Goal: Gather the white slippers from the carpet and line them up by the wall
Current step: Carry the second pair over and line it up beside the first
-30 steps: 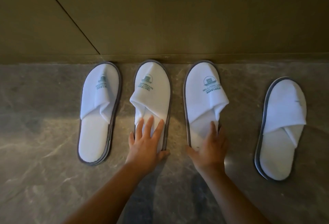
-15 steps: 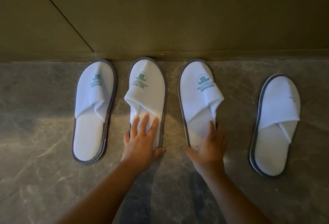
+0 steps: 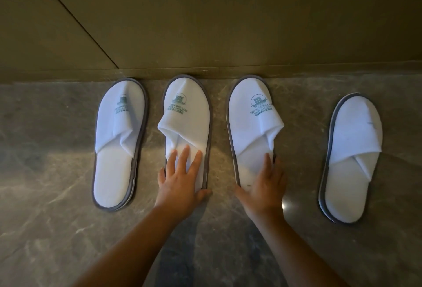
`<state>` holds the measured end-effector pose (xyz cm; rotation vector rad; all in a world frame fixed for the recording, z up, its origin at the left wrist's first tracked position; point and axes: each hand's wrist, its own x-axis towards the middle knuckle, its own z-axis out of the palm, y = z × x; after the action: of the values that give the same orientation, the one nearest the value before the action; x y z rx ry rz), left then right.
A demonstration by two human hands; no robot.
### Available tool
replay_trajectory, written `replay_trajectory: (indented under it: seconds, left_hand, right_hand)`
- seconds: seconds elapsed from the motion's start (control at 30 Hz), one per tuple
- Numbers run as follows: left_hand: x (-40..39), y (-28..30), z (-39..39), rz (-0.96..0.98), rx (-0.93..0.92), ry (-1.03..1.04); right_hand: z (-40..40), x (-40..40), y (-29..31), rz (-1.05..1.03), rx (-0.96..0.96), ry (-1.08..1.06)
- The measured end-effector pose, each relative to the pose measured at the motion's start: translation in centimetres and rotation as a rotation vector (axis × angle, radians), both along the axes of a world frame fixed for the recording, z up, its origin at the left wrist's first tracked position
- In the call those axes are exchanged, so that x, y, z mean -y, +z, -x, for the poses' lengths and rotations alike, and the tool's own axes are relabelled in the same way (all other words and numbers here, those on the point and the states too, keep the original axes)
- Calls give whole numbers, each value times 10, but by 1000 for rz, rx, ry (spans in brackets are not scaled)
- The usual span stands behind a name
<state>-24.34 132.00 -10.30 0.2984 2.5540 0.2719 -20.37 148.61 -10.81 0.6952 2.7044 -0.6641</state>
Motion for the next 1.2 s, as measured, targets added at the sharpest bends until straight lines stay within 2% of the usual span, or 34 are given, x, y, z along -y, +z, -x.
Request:
replay_trajectory:
  seconds: [0.13, 0.23, 0.3, 0.37, 0.53, 0.73, 0.87, 1.03, 1.2]
  left_hand:
    - [-5, 7, 0, -6, -73, 3]
    - [-23, 14, -7, -84, -175, -26]
    - [-42, 17, -12, -163, -195, -84]
    - [-63, 15, -14, -194, -174, -148]
    - [-93, -1, -18, -167, -105, -270]
    - [-99, -8, -20, -73, -81, -304]
    - [-100, -7, -20, -46, -61, -303]
    - [-101, -5, -20, -33, -40, -304]
    - [-101, -3, -19, -45, -19, -303]
  right_hand:
    - [-1, -5, 11, 0, -35, 27]
    - [-10, -22, 20, -11, -256, -35]
    - [-19, -40, 22, -51, -329, -95]
    - [-25, -62, 20, -96, -282, -177]
    - [-45, -108, 7, -159, 20, -358]
    - [-48, -126, -4, -109, 78, -447]
    - [-50, -129, -6, -95, 0, -414]
    - [-54, -124, -8, -33, -33, -191]
    - [-38, -129, -6, -5, -54, -118]
